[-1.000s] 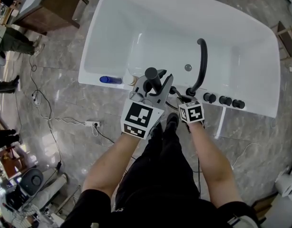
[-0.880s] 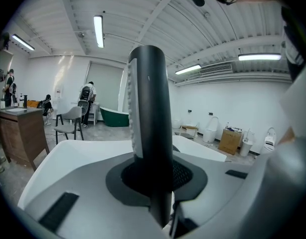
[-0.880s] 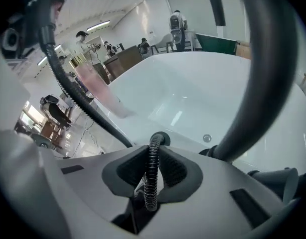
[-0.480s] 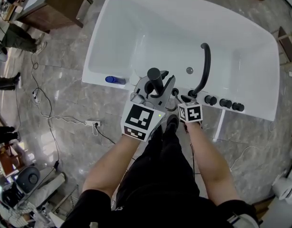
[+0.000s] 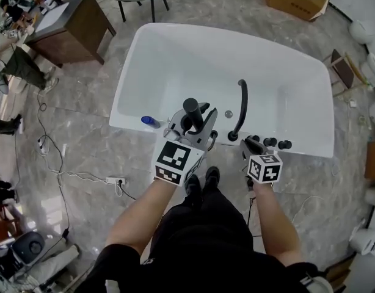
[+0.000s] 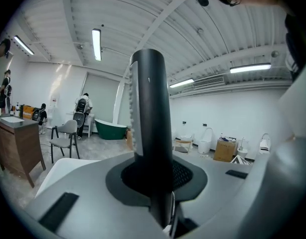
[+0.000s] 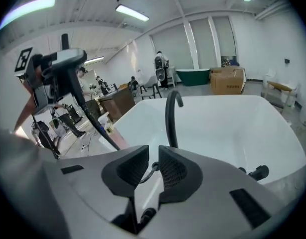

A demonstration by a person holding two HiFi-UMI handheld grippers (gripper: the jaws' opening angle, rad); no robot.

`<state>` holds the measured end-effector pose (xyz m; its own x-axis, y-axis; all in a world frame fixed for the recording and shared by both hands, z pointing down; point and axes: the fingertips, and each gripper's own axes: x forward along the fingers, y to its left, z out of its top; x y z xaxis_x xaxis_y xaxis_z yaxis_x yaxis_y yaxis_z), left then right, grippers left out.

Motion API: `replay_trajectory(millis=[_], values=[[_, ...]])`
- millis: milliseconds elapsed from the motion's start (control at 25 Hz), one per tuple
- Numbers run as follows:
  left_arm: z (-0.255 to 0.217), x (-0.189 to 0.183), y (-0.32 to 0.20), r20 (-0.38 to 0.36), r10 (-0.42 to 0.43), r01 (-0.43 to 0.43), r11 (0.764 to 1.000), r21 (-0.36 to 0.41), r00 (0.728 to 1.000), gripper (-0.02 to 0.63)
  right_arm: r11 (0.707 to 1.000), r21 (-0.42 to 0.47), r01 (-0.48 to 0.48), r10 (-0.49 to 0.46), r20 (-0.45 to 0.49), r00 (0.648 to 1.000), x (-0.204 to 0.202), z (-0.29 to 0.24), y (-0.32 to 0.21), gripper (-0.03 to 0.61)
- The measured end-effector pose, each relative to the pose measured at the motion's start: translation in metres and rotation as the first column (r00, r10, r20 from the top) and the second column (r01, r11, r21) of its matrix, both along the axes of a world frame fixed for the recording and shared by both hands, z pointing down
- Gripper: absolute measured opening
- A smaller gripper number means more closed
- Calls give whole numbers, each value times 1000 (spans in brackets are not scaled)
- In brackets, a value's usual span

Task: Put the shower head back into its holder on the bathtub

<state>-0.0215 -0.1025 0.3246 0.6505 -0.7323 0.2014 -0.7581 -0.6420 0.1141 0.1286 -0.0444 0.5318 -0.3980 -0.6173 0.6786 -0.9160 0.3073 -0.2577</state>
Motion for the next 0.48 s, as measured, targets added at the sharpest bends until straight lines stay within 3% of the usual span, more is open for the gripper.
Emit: replay_trajectory(millis=[160,480], values=[[-31,1,18,-20,35,-34,999,30,999,78,994,89,-59,56,40,998,1,-54,0,64],[-66,-1,31,-21,27,-26,997,73,999,78,978,204,-50,32,89,995,-8,-119,1,51]])
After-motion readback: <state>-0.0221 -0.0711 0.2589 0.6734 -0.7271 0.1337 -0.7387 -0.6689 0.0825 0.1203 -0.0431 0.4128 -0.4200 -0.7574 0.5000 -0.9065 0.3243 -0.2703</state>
